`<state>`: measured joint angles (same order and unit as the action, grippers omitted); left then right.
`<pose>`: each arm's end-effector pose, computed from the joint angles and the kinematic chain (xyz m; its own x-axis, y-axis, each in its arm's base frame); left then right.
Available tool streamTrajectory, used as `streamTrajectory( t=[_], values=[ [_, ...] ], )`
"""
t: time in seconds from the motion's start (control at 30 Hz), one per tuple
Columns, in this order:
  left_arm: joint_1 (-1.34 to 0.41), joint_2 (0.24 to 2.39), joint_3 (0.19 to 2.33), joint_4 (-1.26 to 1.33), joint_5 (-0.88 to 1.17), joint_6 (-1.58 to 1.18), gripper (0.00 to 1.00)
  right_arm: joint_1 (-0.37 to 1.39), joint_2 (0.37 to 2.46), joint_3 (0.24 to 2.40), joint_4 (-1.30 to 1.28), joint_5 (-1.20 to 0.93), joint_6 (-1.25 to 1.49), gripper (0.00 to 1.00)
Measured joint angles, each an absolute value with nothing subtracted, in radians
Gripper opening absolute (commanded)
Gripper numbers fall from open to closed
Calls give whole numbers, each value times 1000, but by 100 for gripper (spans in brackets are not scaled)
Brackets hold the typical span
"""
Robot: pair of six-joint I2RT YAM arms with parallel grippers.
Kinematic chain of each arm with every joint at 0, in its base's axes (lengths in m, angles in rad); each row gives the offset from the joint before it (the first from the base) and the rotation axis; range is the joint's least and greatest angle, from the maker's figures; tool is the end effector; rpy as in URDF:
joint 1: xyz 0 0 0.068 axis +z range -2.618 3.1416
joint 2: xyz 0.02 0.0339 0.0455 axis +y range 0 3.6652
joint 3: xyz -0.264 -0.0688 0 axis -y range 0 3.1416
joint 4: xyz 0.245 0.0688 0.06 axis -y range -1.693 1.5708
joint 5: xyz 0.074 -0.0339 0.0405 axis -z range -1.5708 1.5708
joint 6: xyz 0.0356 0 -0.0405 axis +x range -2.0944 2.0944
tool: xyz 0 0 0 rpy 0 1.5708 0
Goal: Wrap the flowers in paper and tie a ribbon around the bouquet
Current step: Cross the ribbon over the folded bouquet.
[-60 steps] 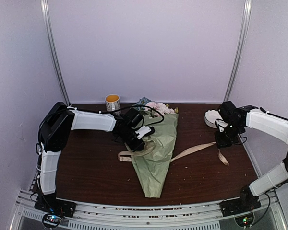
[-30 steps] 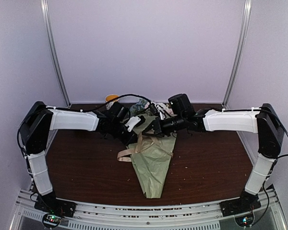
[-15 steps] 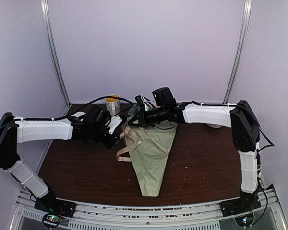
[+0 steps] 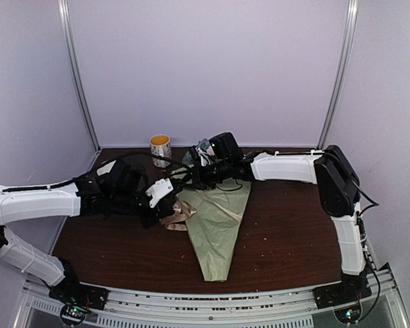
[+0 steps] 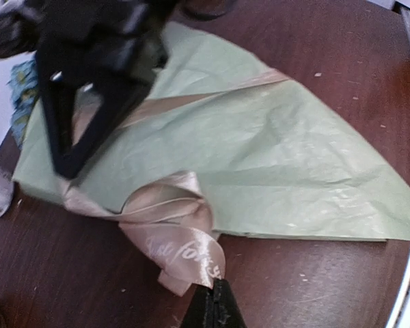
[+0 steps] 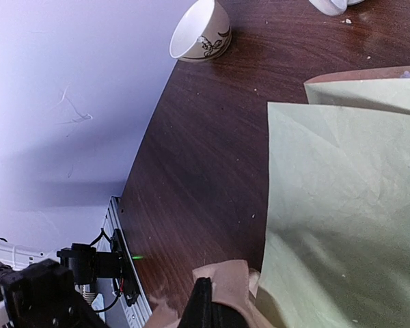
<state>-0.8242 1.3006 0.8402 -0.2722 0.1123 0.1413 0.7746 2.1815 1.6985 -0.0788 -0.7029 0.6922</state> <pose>0.1852 -0.2060 0.2397 -0.3390 0.5724 -0.7466 0.8421 0.5385 0.0305 0.3426 0.3675 0.2152 -0.8832 -0.1830 -0.4317 -0.4688 0.3630 0.8052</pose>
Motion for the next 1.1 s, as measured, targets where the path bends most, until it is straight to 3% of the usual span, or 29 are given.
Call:
streamTrajectory(
  t=[0.2, 0.43, 0.5, 0.63, 0.8, 1.1],
  values=[
    [-888, 1301, 897, -290, 262, 202, 0, 775, 2183, 1710, -89, -693, 696, 0],
    [-926, 1301, 995, -273, 301, 258, 0, 775, 2189, 1711, -92, -685, 704, 0],
    [-925, 1303, 1005, -243, 282, 269, 0, 775, 2189, 1710, -93, -685, 704, 6],
    [-900, 1354, 1045, -192, 242, 263, 0, 775, 2186, 1700, -87, -690, 701, 27],
    [-822, 1444, 1081, -153, 211, 217, 0, 773, 2144, 1626, -78, -705, 702, 40],
    [-787, 1497, 1083, -149, 196, 174, 0, 748, 2031, 1550, -54, -717, 710, 42]
  ],
)
